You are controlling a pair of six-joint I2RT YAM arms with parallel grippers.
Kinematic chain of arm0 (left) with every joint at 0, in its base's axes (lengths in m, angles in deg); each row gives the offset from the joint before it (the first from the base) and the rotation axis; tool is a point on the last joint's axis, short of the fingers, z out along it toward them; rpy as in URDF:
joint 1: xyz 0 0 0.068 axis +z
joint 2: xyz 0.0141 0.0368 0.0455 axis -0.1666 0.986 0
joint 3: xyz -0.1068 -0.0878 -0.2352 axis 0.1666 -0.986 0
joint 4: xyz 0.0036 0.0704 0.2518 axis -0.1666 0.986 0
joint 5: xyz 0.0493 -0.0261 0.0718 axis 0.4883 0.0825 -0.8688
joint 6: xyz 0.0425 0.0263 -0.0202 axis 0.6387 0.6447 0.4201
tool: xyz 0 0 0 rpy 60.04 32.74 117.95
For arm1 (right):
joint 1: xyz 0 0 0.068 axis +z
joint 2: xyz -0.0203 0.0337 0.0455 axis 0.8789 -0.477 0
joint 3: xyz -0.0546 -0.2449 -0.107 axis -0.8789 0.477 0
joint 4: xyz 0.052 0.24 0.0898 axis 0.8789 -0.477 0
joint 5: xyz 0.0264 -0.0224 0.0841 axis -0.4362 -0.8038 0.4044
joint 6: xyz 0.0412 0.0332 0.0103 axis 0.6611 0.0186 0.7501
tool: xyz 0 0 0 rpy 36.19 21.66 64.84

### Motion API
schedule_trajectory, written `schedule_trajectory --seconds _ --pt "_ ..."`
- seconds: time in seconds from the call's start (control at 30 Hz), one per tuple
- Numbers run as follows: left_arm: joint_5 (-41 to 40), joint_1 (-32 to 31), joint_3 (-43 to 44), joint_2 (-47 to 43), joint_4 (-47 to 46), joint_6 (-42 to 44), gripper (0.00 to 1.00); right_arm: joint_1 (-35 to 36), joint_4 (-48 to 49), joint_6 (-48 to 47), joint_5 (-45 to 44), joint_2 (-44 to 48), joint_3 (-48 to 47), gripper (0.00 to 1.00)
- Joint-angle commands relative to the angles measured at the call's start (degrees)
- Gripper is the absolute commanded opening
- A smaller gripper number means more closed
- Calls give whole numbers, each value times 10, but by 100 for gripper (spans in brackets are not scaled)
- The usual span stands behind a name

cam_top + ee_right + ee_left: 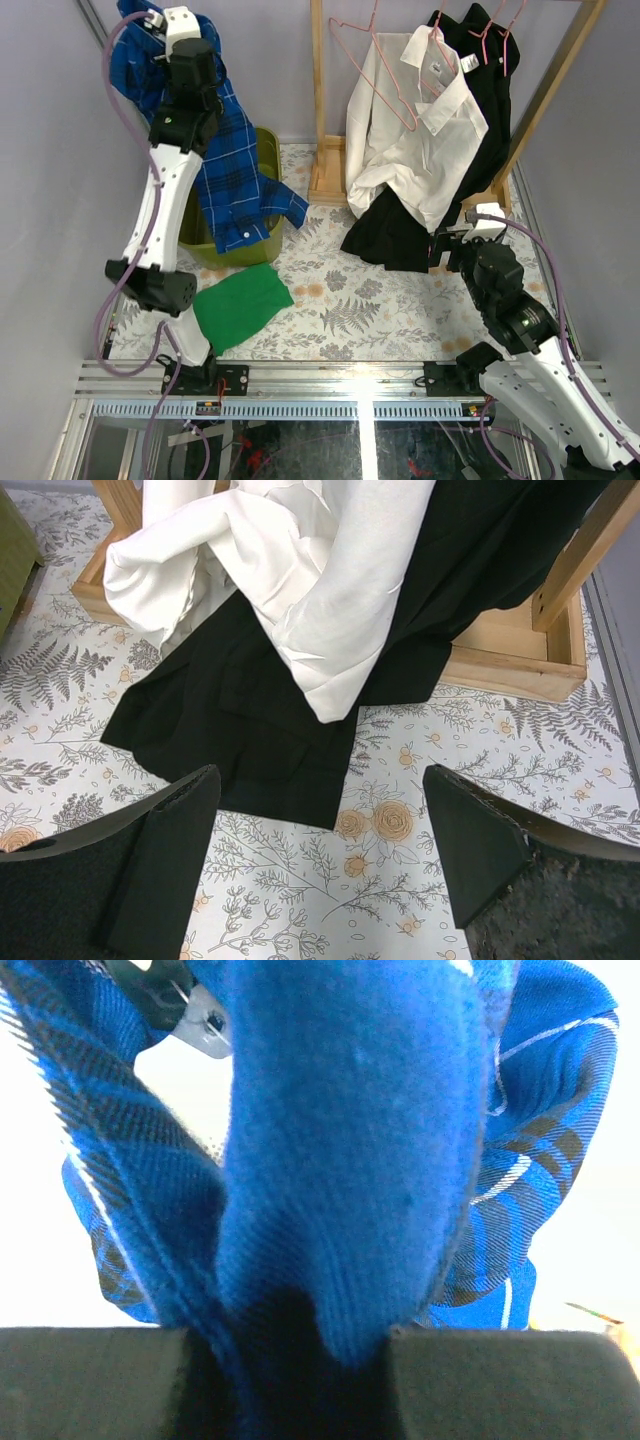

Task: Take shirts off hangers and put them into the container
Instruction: Place the shirt in the bin.

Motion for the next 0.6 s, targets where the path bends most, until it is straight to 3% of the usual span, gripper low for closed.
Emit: schedule_trajectory --seconds 0.0,0.1,0.43,0.57 --pt "-14 30 37 65 -12 -19 0 2 8 -2 7 -12 -8 90" --pt "40 34 -8 70 -15 -23 0 2 16 -6 8 -14 -5 90" --pt "146 34 -302 71 41 -146 0 3 8 -1 17 -22 -8 90" --pt "174 33 -362 56 35 -170 0 2 7 -1 19 -21 -6 90"
